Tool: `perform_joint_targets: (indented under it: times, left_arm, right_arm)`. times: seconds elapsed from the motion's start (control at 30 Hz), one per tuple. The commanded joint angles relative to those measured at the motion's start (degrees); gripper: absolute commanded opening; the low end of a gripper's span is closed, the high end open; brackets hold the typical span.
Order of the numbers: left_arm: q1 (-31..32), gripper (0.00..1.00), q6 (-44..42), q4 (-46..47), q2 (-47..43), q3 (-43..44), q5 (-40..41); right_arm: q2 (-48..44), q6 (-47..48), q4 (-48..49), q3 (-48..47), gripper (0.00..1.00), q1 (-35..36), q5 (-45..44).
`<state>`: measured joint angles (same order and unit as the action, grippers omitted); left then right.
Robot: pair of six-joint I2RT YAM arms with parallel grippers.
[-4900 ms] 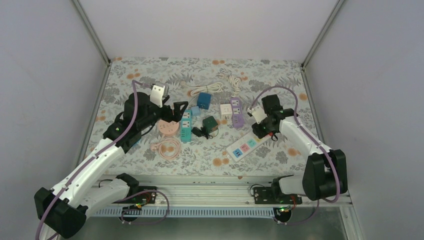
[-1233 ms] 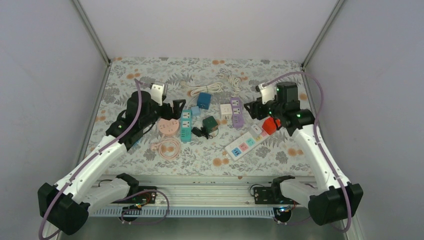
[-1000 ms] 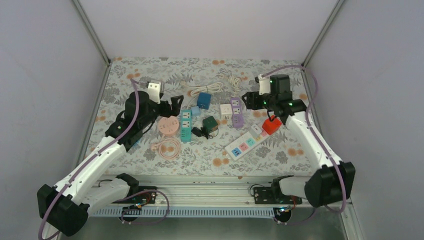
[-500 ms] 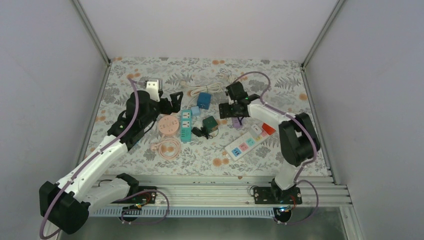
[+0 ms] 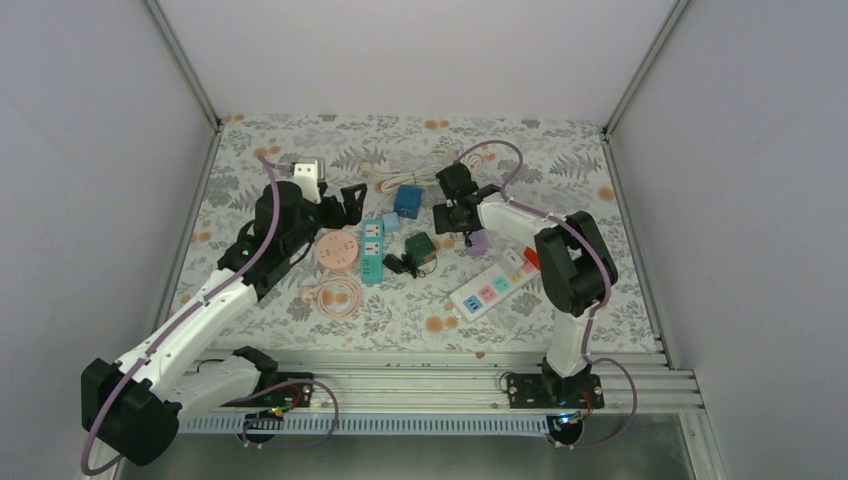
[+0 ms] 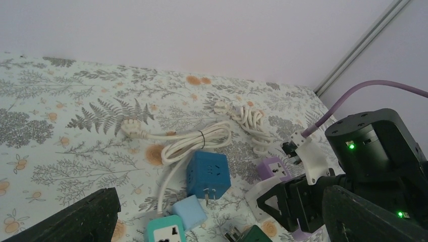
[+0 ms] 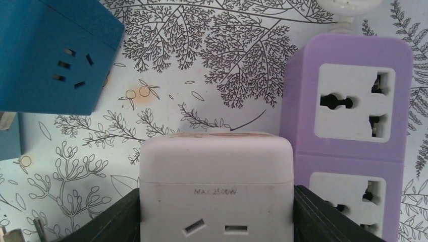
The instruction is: Insert the plug
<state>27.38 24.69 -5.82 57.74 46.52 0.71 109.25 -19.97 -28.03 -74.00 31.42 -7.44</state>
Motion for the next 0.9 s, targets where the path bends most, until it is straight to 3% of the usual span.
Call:
perform_joint_targets:
  times: [0.0,0.33,0.47,0.7,0.87]
  left_arm:
    - [-0.31,1.0,0.89,1.46,-0.55,-0.83,0.76]
    - [-0.23,1.0,2.72,10.51,-4.05,-4.54,-8.33]
    - [0.63,1.0,2.84,14.49,-3.13,-5.36,-10.9]
    - [6.34,1.0,2.83,23.94,1.3,-5.96,-2.02]
    - [14.53,1.0,-3.18,34.09,7.0,-5.56,7.21]
  right_arm:
    - [1.93,-2.0,0.23,-2.09,0.51,0.66,-2.18]
    - [-16.49,0.26,19.74,8.24,0.49,0.71,8.16]
    - [-22.51,-4.2,24.06,9.0,0.49,0.65,13.82]
    - [-32.18,-25.87,30.57,10.99,0.5,0.62,22.36]
    - [-35.22,-35.59,30.77,10.33,0.5,0.65,27.0]
